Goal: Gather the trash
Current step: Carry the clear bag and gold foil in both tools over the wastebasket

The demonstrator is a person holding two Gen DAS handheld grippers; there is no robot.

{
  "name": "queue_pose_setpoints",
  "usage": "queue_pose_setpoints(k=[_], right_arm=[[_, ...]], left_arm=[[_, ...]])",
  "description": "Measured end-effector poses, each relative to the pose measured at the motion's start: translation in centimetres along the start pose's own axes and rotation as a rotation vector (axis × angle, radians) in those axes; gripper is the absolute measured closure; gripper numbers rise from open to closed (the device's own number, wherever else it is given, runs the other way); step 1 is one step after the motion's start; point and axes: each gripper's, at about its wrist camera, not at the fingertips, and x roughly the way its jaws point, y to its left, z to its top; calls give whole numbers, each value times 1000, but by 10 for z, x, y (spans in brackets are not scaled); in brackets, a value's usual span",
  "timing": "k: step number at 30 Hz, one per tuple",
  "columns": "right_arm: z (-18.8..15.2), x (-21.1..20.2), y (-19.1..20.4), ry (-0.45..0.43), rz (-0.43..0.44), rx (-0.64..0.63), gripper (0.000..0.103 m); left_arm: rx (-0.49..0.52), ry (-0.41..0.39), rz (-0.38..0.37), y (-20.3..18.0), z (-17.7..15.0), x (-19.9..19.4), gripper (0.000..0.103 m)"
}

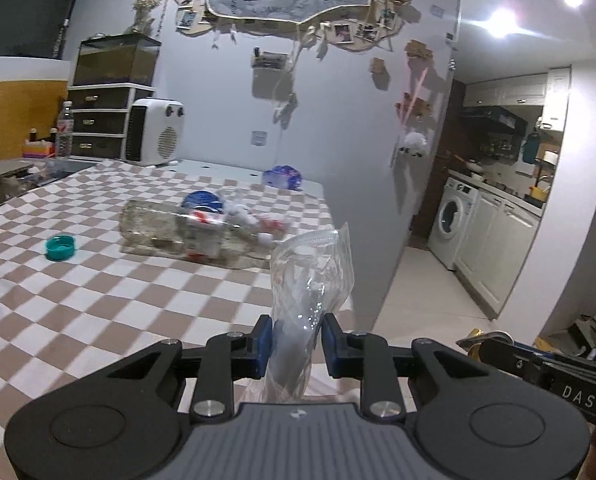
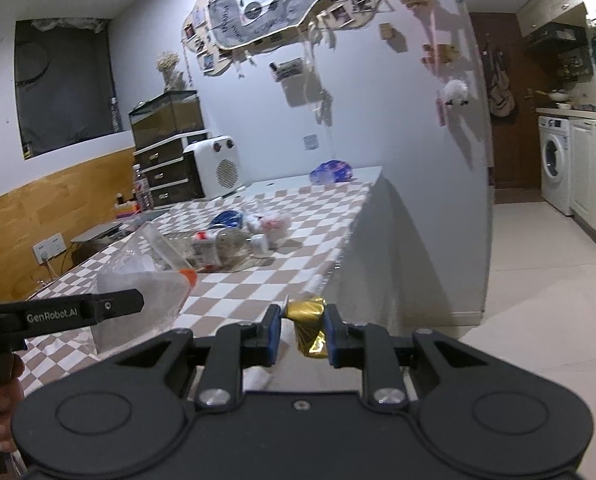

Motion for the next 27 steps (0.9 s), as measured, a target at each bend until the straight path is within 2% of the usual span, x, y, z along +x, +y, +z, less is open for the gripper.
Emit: queue_pose_setpoints(k=[7,12,18,27], right_arm=[[-2,-20,-25,-28,-40,29,80],[-7,-32,-48,-34,-77,48,80],[-17,-48,-83,-31,-140,79,80],[-41,-56,-141,-2,-226,143,80]], left_arm=[[45,-15,-63,-42,2,-2,76],[71,7,-113,-76,-8,7,76],[93,61,-168,-118,-30,27,76],[106,190,-207,-165,-75,80,76]])
